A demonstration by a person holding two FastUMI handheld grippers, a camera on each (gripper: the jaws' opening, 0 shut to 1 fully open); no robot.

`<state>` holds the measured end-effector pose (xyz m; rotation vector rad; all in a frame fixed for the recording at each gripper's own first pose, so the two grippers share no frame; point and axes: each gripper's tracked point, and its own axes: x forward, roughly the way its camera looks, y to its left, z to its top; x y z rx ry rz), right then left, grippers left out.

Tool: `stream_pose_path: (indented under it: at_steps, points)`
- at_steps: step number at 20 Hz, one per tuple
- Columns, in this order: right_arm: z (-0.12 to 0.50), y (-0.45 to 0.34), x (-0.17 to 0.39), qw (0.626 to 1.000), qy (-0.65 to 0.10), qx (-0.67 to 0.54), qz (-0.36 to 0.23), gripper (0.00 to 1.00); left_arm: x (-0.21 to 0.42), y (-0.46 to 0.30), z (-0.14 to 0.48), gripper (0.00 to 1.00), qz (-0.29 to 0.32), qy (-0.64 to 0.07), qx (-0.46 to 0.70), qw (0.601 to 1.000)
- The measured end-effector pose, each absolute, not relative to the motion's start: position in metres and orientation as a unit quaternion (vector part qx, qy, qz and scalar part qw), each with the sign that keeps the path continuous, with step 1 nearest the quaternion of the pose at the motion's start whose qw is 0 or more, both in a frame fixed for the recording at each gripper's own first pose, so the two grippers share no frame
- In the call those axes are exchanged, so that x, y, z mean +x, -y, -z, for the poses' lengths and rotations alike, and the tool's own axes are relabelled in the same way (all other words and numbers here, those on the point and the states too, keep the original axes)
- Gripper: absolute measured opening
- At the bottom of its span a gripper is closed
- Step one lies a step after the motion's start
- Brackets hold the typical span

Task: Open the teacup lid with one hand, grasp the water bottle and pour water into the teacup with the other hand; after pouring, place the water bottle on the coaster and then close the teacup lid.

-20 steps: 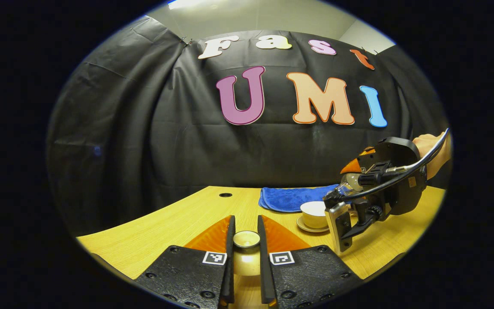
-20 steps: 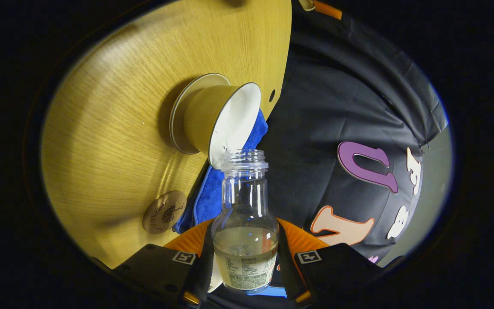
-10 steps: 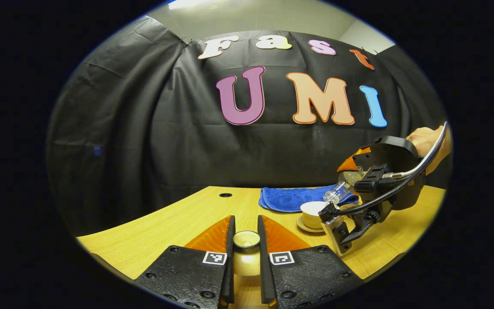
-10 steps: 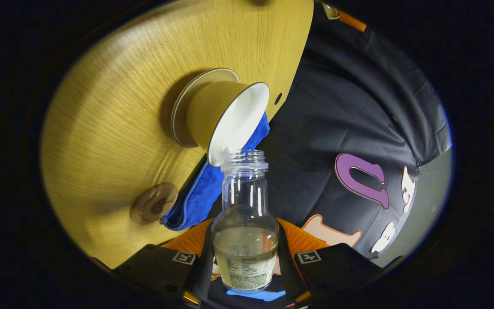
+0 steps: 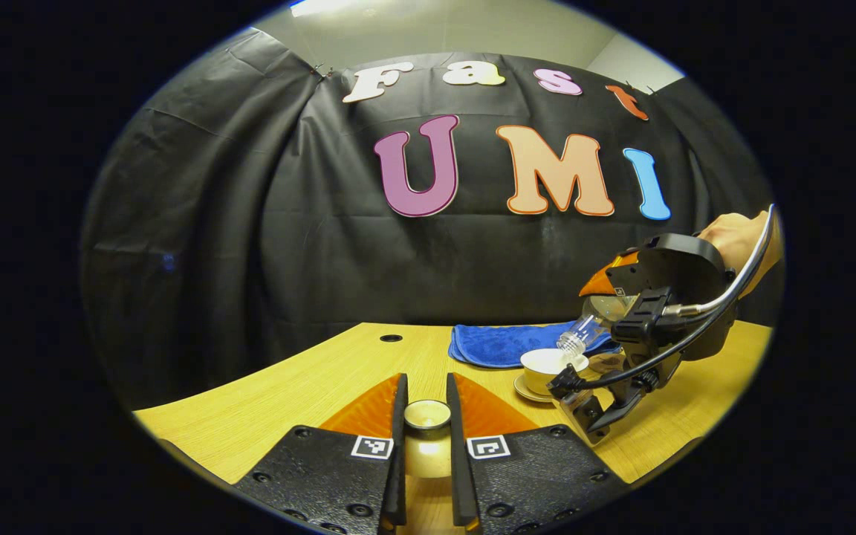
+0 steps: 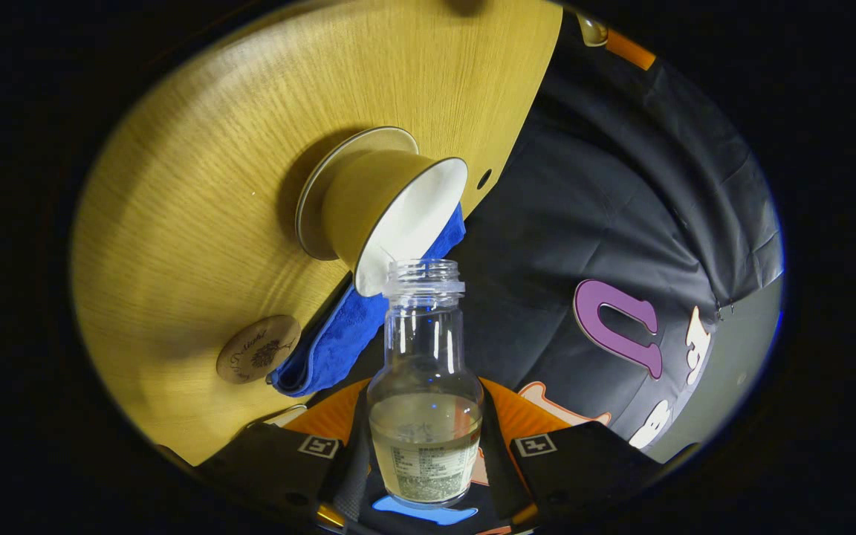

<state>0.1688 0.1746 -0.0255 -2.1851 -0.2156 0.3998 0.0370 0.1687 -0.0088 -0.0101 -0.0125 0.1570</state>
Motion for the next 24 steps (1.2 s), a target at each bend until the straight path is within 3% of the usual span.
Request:
stream_pose_path:
  at_steps: [5, 15, 19, 24]
  points:
    - [0.026, -0.174, 0.167, 0.454, 0.081, -0.872, -0.165, 0.7, 0.037, -0.169, 0.009, 0.22, -0.079, 0.005, -0.005, 0.997]
    - [0.029, -0.172, 0.166, 0.584, 0.013, -0.788, -0.195, 0.72, 0.037, -0.17, 0.009, 0.22, -0.083, 0.006, -0.005, 0.997]
    - [0.016, -0.169, 0.168, 0.68, -0.023, -0.704, -0.204, 0.72, 0.037, -0.171, 0.009, 0.22, -0.084, 0.005, -0.005, 0.996]
    - [-0.027, -0.141, 0.191, 0.845, -0.076, -0.493, -0.193, 0.71, 0.037, -0.171, 0.009, 0.22, -0.084, 0.005, -0.005, 0.996]
